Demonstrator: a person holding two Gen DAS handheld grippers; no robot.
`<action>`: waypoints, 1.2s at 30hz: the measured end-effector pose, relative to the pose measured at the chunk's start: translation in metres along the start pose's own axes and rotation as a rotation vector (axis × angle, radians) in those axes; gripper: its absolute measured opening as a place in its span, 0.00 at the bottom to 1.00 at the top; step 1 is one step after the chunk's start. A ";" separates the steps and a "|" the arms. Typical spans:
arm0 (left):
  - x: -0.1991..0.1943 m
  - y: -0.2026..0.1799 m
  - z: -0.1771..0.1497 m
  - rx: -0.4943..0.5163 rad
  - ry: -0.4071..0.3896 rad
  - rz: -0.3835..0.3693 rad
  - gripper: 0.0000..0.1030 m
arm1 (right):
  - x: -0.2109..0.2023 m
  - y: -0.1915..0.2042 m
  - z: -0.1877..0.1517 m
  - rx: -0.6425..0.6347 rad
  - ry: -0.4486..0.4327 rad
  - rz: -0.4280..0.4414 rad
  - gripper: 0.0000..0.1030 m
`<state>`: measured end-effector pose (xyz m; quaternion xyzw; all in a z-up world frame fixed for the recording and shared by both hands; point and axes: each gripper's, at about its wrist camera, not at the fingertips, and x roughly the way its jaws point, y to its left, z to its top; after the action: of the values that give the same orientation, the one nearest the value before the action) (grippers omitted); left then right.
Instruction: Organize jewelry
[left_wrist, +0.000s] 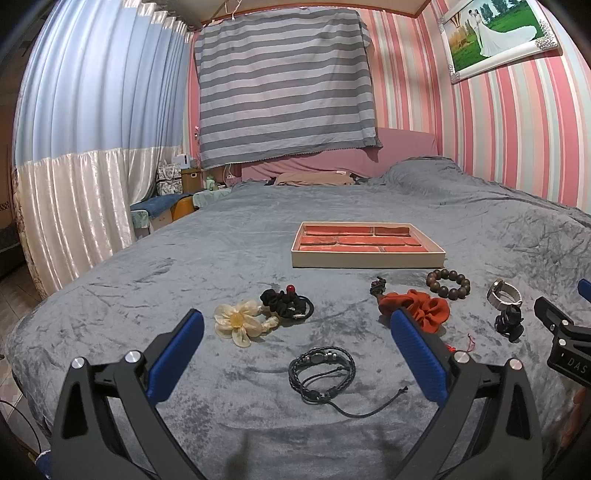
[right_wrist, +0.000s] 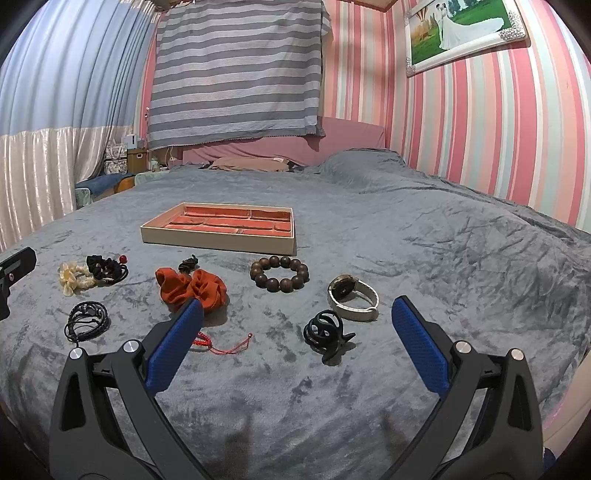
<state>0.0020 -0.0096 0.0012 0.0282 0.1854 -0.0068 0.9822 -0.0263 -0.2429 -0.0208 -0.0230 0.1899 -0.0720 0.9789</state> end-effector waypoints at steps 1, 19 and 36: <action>-0.002 0.003 -0.001 0.001 -0.001 0.000 0.96 | 0.000 -0.001 0.000 -0.001 0.001 -0.001 0.96; -0.001 0.008 0.005 -0.005 -0.007 -0.007 0.96 | 0.000 -0.001 0.001 -0.004 -0.001 -0.004 0.96; 0.002 0.006 0.001 -0.006 0.002 -0.014 0.96 | -0.001 -0.002 0.001 -0.007 0.000 -0.003 0.96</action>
<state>0.0044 -0.0035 0.0021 0.0238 0.1864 -0.0130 0.9821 -0.0275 -0.2445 -0.0196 -0.0267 0.1903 -0.0729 0.9787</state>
